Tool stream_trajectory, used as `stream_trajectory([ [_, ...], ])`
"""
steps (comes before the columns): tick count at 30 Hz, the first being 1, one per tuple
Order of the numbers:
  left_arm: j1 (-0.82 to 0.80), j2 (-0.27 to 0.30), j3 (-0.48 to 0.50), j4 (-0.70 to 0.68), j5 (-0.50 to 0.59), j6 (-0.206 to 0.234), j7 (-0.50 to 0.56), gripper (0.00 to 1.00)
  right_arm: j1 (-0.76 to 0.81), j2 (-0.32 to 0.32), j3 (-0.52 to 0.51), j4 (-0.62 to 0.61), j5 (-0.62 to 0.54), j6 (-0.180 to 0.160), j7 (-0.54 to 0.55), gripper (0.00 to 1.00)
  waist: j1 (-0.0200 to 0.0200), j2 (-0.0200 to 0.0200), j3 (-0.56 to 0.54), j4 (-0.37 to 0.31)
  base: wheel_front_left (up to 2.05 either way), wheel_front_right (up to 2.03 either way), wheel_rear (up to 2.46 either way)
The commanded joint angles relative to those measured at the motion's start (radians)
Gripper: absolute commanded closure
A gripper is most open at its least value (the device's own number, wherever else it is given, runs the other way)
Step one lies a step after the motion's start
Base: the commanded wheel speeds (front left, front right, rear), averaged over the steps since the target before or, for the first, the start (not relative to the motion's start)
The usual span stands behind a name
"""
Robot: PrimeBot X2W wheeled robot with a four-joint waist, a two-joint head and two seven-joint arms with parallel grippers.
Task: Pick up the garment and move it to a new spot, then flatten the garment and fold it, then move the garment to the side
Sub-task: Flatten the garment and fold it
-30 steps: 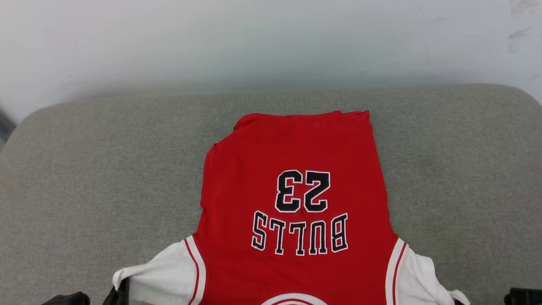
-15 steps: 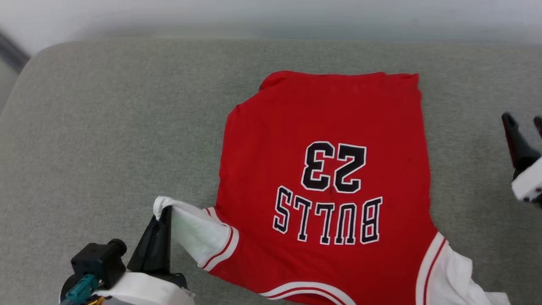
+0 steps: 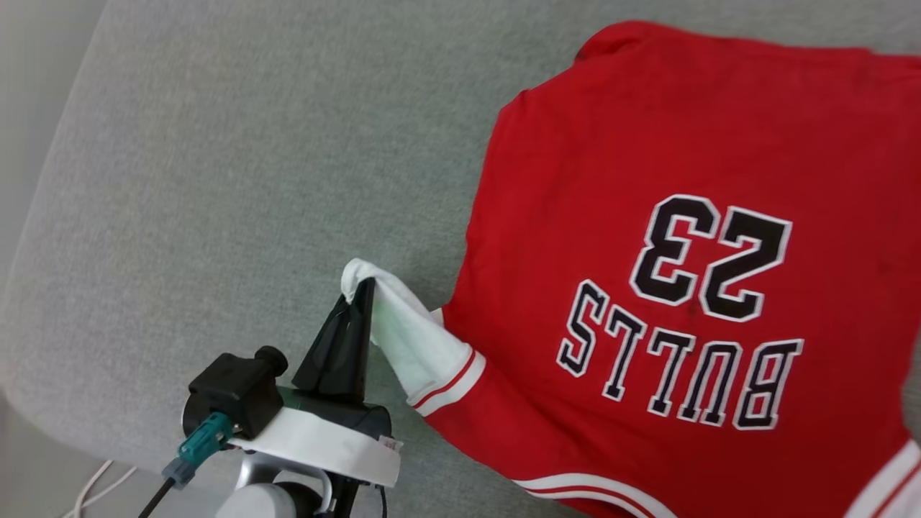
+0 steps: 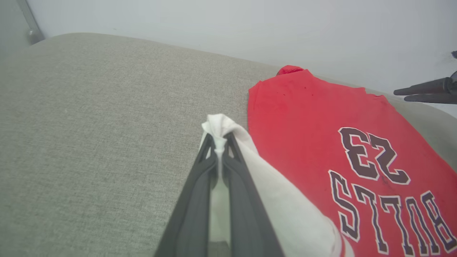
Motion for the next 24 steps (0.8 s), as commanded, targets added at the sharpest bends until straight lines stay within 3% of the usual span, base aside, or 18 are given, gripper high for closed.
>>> stream_trajectory([
  [1,-0.019,-0.006,-0.001,0.005,0.0,-0.004,-0.011,1.0,-0.02,0.005,0.0,0.013,-0.008,0.0,0.013,0.0,-0.0003,0.0,0.063,0.055,0.0,0.0,0.0],
  [9,-0.049,-0.017,-0.014,0.048,-0.003,-0.02,-0.023,1.0,0.021,0.081,-0.058,0.169,-0.056,-0.001,0.172,0.0,-0.0003,0.0,0.092,0.065,0.0,0.0,0.0],
  [10,-0.052,-0.013,-0.015,0.051,-0.001,-0.021,-0.021,1.0,0.027,0.085,-0.072,0.181,-0.066,-0.001,0.176,0.05,-0.0003,0.0,0.091,0.065,0.0,0.0,0.0],
  [11,-0.053,-0.011,-0.016,0.053,0.001,-0.023,-0.019,1.0,0.031,0.087,-0.083,0.193,-0.078,-0.001,0.191,0.65,-0.0003,0.0,0.088,0.065,0.0,0.0,0.0],
  [12,-0.053,-0.01,-0.017,0.057,0.001,-0.023,-0.017,1.0,0.032,0.091,-0.094,0.201,-0.084,-0.001,0.198,1.0,-0.0003,0.0,0.084,0.065,0.0,0.0,0.0],
  [17,-0.04,-0.002,-0.014,0.073,-0.011,-0.018,-0.008,1.0,0.002,0.066,-0.106,0.158,-0.123,-0.001,0.157,1.0,-0.0003,0.0,0.038,0.057,0.0,0.0,0.0],
  [24,0.017,0.037,0.031,0.095,-0.036,0.008,0.001,1.0,0.028,-0.013,-0.009,0.032,-0.102,0.0,0.109,1.0,-0.0003,0.0,-0.098,-0.019,0.0,0.0,0.0],
])
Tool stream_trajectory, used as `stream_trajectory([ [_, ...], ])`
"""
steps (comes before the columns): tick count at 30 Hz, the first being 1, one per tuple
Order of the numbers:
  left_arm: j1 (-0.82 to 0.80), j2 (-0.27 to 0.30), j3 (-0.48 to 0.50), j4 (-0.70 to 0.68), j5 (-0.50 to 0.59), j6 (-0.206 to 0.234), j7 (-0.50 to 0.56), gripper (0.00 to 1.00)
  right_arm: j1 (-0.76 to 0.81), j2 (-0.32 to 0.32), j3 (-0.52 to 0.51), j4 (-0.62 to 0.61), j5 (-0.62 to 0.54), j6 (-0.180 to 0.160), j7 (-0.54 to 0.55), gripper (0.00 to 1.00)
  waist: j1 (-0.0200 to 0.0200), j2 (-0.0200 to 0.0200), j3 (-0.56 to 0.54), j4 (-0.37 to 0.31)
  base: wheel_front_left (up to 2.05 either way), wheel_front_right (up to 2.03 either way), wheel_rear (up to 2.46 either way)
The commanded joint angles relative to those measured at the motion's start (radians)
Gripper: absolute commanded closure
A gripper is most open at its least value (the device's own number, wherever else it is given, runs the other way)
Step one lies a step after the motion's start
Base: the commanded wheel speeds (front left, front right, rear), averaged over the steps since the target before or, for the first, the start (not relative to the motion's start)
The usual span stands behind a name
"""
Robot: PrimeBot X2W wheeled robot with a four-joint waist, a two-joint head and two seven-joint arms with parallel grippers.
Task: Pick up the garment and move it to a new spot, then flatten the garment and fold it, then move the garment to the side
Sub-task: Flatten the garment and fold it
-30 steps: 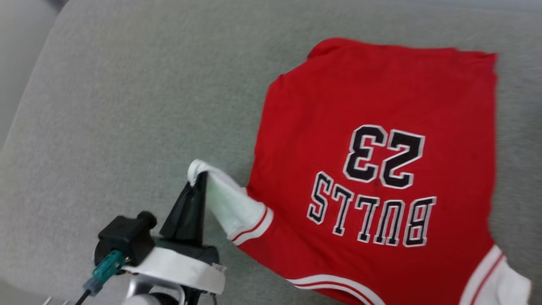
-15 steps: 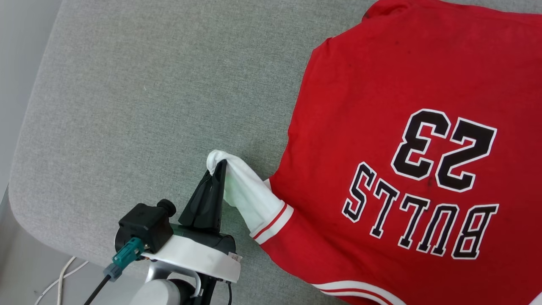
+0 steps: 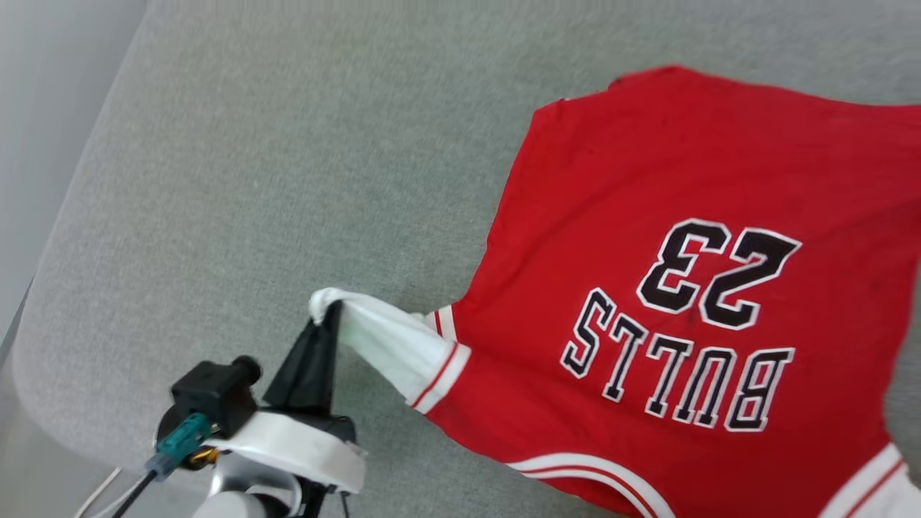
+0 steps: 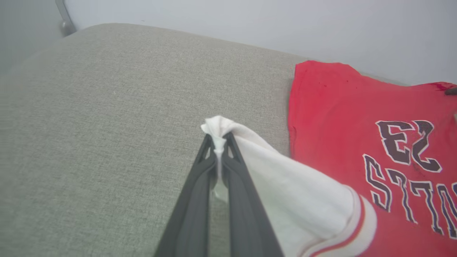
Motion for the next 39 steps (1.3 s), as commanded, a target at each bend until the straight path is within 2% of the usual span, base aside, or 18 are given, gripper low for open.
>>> stream_trajectory([
  [1,0.015,0.014,0.015,0.001,-0.008,0.007,0.002,1.0,0.034,-0.017,0.018,-0.027,0.015,-0.001,-0.008,1.0,-0.0001,0.0,-0.075,-0.063,0.0,0.0,0.0],
  [7,0.079,0.071,0.081,-0.001,-0.037,0.039,0.022,1.0,0.211,-0.067,0.109,-0.211,0.097,-0.001,-0.005,1.0,-0.0001,0.0,-0.183,-0.18,0.0,0.0,0.0],
  [13,0.158,0.118,0.151,-0.014,-0.068,0.077,0.038,1.0,0.481,-0.07,0.105,-0.417,0.147,-0.001,0.025,1.0,-0.0001,0.0,-0.25,-0.298,0.0,0.0,0.0],
  [19,0.217,0.146,0.179,-0.022,-0.091,0.092,0.066,1.0,0.799,0.013,0.037,-0.557,0.141,-0.001,0.041,1.0,-0.0001,0.0,-0.287,-0.384,0.0,0.0,0.0],
  [24,0.238,0.156,0.181,-0.02,-0.104,0.097,0.084,1.0,1.025,0.13,0.009,-0.574,0.124,-0.001,0.051,1.0,-0.0001,0.0,-0.301,-0.422,0.0,0.0,0.0],
  [28,0.243,0.163,0.183,-0.023,-0.105,0.1,0.094,1.0,1.118,0.218,0.008,-0.561,0.129,-0.001,0.033,1.0,-0.0001,0.0,-0.301,-0.443,0.0,0.0,0.0],
  [30,0.241,0.167,0.179,-0.028,-0.106,0.098,0.101,1.0,1.126,0.251,0.001,-0.565,0.139,-0.001,-0.011,0.0,-0.0001,0.0,-0.3,-0.449,0.0,0.0,0.0],
  [34,0.238,0.17,0.169,-0.039,-0.1,0.101,0.11,1.0,1.095,0.261,-0.027,-0.58,0.122,0.0,-0.168,0.0,-0.0001,0.0,-0.299,-0.455,0.0,0.0,0.0],
  [39,0.222,0.167,0.157,-0.057,-0.097,0.102,0.118,1.0,1.0,0.257,-0.078,-0.579,0.134,0.0,-0.499,0.0,-0.0001,0.0,-0.287,-0.447,0.0,0.0,0.0],
])
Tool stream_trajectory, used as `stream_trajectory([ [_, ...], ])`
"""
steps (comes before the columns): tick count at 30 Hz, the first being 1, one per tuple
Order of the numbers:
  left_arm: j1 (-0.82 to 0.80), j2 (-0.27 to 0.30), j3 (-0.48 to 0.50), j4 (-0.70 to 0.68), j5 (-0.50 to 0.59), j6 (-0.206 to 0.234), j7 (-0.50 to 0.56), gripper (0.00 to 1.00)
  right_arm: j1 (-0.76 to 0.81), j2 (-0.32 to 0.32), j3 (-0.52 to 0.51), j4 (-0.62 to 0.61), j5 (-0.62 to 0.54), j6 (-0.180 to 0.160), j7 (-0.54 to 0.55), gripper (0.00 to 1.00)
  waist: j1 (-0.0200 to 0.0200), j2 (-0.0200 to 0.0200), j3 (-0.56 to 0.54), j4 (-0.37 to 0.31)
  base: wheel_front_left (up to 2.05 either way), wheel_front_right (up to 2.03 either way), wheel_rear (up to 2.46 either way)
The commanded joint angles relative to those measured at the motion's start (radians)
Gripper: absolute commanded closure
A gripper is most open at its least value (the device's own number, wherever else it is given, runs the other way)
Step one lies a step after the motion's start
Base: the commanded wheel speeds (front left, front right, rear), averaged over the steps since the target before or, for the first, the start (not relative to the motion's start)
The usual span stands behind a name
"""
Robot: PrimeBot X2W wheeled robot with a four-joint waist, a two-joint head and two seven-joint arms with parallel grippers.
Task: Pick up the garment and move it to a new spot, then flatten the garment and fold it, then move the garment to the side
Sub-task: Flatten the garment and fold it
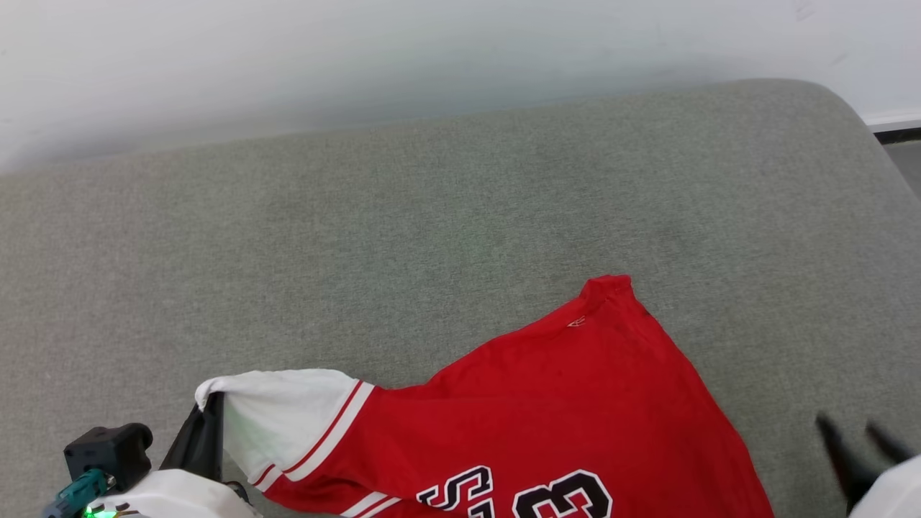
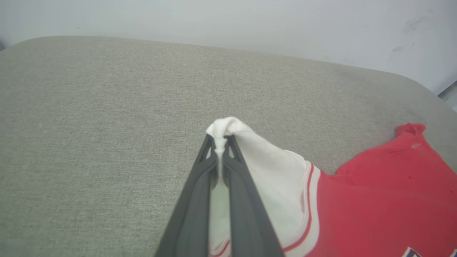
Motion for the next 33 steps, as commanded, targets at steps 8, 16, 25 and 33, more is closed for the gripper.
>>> stream_trajectory([
  [8,-0.064,-0.004,-0.021,-0.038,0.018,-0.006,0.004,1.0,-0.264,-0.1,0.105,0.142,0.084,0.0,-0.219,0.0,0.0001,0.0,0.063,0.043,0.0,0.0,0.0],
  [16,-0.131,-0.014,-0.053,-0.054,0.039,-0.018,0.004,1.0,-0.475,-0.223,0.32,0.195,0.163,0.0,0.084,0.0,0.0001,0.0,0.136,0.1,0.0,0.0,0.0],
  [25,-0.221,-0.038,-0.087,-0.04,0.055,-0.043,-0.009,1.0,-0.664,-0.272,0.525,0.243,0.194,0.0,0.317,0.0,0.0001,0.0,0.246,0.169,0.0,0.0,0.0],
  [33,-0.243,-0.057,-0.101,0.011,0.046,-0.055,-0.026,1.0,-0.655,-0.258,0.649,0.372,0.274,0.0,0.404,0.51,0.0001,0.0,0.263,0.191,0.0,0.0,0.0],
])
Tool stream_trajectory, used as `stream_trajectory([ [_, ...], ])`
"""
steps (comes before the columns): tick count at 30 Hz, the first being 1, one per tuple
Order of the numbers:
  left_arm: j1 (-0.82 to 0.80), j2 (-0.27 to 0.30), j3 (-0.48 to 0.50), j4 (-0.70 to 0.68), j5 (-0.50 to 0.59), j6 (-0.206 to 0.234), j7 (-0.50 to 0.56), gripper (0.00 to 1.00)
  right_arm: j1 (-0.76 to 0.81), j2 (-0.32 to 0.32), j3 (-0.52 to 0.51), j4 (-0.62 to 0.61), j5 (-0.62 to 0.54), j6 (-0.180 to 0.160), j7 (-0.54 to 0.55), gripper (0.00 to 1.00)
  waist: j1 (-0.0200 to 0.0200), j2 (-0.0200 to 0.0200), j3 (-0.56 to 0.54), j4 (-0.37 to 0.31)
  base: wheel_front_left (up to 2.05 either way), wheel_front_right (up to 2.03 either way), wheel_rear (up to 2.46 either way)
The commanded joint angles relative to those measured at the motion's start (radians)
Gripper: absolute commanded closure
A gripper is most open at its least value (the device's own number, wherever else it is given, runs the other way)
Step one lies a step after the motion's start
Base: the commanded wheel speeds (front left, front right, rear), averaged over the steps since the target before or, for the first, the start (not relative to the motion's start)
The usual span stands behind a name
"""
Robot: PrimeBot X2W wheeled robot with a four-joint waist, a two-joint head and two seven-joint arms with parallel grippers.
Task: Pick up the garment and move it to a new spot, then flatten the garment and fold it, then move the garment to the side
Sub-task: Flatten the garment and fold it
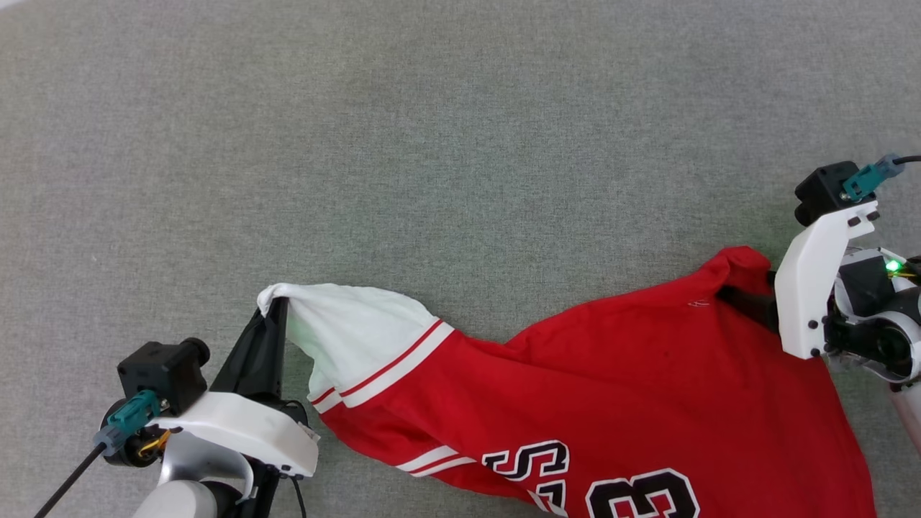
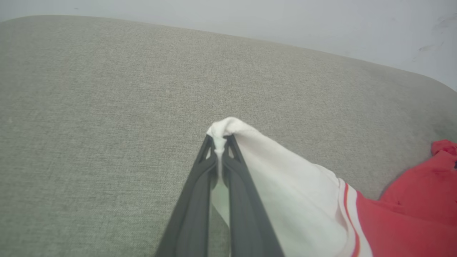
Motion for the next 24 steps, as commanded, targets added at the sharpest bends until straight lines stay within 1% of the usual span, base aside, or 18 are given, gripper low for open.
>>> stream_trajectory([
  [1,-0.01,-0.001,0.0,0.005,0.0,-0.004,-0.005,1.0,0.059,0.041,0.065,0.064,0.01,0.0,0.03,0.96,0.0,0.0,-0.004,-0.001,0.0,0.0,0.0],
  [2,-0.009,-0.001,0.001,0.01,-0.003,-0.004,-0.006,1.0,0.057,0.044,0.072,0.075,0.022,0.0,0.034,1.0,0.0,0.0,-0.008,-0.003,0.0,0.0,0.0],
  [6,-0.024,0.012,0.005,0.022,-0.007,-0.012,-0.001,1.0,0.003,0.038,0.083,0.076,0.032,0.001,-0.007,1.0,0.0,0.0,-0.033,-0.014,0.0,0.0,0.0],
  [8,-0.043,0.02,0.009,0.027,-0.008,-0.019,0.004,1.0,-0.033,0.029,0.077,0.073,0.035,0.001,-0.041,1.0,0.0,0.0,-0.051,-0.021,0.0,0.0,0.0],
  [12,-0.124,0.044,0.031,0.047,-0.018,-0.047,0.015,1.0,-0.113,0.013,0.053,0.082,0.001,0.0,-0.136,1.0,0.0,0.0,-0.092,-0.038,0.0,0.0,0.0],
  [14,-0.178,0.049,0.039,0.072,-0.032,-0.065,0.03,1.0,-0.142,0.026,0.043,0.103,-0.02,0.0,-0.183,1.0,0.0,0.0,-0.117,-0.05,0.0,0.0,0.0],
  [15,-0.211,0.042,0.043,0.085,-0.054,-0.081,0.039,1.0,-0.163,0.03,0.036,0.112,-0.035,0.0,-0.209,1.0,0.0,0.0,-0.126,-0.056,0.0,0.0,0.0],
  [16,-0.294,0.048,0.054,0.127,-0.068,-0.105,0.055,1.0,-0.202,0.04,0.016,0.143,-0.052,0.0,-0.251,1.0,0.0,0.0,-0.145,-0.065,0.0,0.0,0.0],
  [17,-0.337,0.043,0.056,0.151,-0.079,-0.116,0.065,1.0,-0.223,0.043,0.008,0.157,-0.065,0.0,-0.27,1.0,0.0,0.0,-0.152,-0.07,0.0,0.0,0.0],
  [21,-0.528,0.033,0.06,0.278,-0.077,-0.148,0.075,1.0,-0.308,0.073,-0.029,0.211,-0.102,0.0,-0.341,1.0,0.0,0.0,-0.17,-0.088,0.0,0.0,0.0],
  [24,-0.67,0.014,0.063,0.381,-0.079,-0.168,0.068,1.0,-0.382,0.102,-0.056,0.248,-0.116,0.0,-0.387,1.0,0.0,0.0,-0.172,-0.106,0.0,0.0,0.0],
])
